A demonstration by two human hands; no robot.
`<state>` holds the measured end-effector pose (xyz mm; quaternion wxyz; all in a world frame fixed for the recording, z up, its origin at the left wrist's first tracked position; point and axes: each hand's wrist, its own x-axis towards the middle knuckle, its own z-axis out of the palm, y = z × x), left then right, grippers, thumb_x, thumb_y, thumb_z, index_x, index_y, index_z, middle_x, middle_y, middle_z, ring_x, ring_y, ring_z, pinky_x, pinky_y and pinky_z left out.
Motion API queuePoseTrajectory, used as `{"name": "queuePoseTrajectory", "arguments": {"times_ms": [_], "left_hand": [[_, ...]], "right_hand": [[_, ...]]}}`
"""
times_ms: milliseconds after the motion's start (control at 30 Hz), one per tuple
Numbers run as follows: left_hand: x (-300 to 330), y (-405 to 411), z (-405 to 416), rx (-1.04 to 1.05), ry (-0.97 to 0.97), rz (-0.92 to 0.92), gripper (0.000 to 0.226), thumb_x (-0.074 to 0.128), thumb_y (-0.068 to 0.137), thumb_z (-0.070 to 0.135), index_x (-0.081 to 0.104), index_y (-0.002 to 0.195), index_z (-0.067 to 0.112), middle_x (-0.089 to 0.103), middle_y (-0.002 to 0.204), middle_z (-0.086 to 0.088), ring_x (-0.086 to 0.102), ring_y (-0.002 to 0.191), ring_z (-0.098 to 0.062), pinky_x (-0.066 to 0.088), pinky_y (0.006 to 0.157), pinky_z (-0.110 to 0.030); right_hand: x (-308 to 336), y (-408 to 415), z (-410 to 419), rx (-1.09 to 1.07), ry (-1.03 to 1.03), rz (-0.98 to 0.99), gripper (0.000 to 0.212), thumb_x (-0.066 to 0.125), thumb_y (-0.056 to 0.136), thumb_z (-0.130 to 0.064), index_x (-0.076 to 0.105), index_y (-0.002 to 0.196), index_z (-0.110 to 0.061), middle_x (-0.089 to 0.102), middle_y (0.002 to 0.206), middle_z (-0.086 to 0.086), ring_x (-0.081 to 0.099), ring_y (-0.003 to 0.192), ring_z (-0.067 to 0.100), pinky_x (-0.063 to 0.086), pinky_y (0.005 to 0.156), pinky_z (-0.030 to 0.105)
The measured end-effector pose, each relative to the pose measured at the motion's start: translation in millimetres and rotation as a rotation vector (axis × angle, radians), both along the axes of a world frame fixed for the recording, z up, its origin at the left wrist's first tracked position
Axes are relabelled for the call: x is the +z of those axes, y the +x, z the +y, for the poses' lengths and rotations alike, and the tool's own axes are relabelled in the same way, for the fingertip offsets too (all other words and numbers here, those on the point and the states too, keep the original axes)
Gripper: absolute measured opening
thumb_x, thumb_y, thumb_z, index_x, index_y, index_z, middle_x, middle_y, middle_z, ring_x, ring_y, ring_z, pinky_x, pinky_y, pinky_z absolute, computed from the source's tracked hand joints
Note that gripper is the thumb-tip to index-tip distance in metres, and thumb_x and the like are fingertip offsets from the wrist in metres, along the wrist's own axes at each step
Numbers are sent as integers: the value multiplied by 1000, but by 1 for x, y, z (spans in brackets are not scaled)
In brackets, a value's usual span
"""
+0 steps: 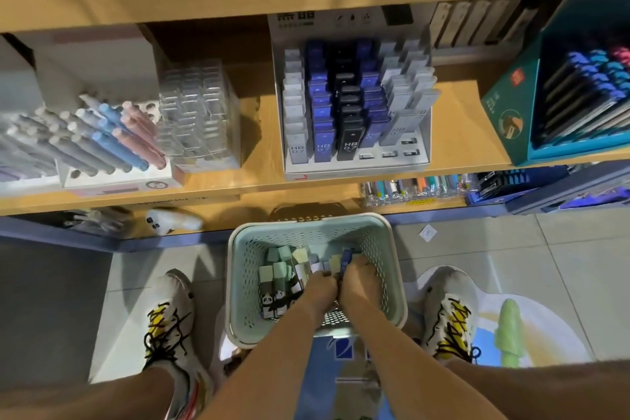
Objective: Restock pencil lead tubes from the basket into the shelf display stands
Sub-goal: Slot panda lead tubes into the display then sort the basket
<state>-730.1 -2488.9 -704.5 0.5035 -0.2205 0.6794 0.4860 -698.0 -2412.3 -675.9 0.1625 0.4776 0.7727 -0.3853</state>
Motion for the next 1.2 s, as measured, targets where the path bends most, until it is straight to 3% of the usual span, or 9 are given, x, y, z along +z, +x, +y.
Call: {"name": "queuePoseTrajectory", "arguments": {"times_ms": [133,233,367,500,633,767,900,1000,1200], "left_hand": [[-4,3,2,-20,-29,76,25,50,98,-5,63,119,-3,70,113,-24,65,111,-40,54,99,-51],[-19,3,-4,-55,-47,100,24,46,97,-1,64,113,-2,69,104,-22,63,95,-30,55,87,-46],[-9,-1,-10,-62,-67,129,26,47,97,0,70,106,8,73,101,-20,68,97,-35,56,91,-49],[10,-3,-8,-35,-42,124,33,45,98,-6,69,107,14,72,107,-18,67,107,-36,55,99,-48],[18,-1,-6,0,-27,90,36,41,101,-8,64,111,17,68,105,-13,63,107,-33,52,102,-44],[16,0,-9,27,-26,95,34,42,103,-3,68,112,17,71,114,-16,65,112,-34,52,106,-49],[15,-2,-8,73,-64,56,29,44,103,6,70,96,16,70,110,-21,63,97,-32,53,89,-41],[4,-4,-9,122,-94,-7,23,47,98,12,69,92,11,72,107,-23,68,101,-37,56,95,-46],[42,-7,-8,282,-64,-115,25,46,107,15,69,99,9,72,98,-18,68,95,-32,57,91,-42]], "right_hand": [[6,2,-7,166,153,-214,31,36,108,-13,57,128,-3,63,126,14,65,114,29,52,90,35],[5,-3,-7,265,217,-270,28,37,107,-10,55,128,-6,66,121,12,68,108,26,54,84,33],[-4,-3,-6,209,79,-195,38,46,103,-17,45,140,-6,54,137,19,55,124,34,45,100,38],[-6,-5,-12,250,189,-262,45,52,103,-19,37,141,0,54,136,19,57,124,32,47,101,36],[-13,-2,-8,206,52,-263,44,52,103,-24,47,141,-2,48,140,20,52,126,33,46,103,38],[-21,-5,-9,196,-18,-242,48,42,106,-22,37,145,5,48,142,25,51,130,36,43,109,41],[-30,-9,-5,219,-53,-262,70,66,94,-36,35,143,3,57,133,22,60,121,34,52,101,40],[-40,-10,1,223,-128,-250,83,72,88,-38,29,148,1,51,140,23,54,128,36,47,106,40],[-68,-8,1,93,-276,-124,74,86,70,-38,47,124,-6,65,111,15,65,106,33,56,93,45]]}}
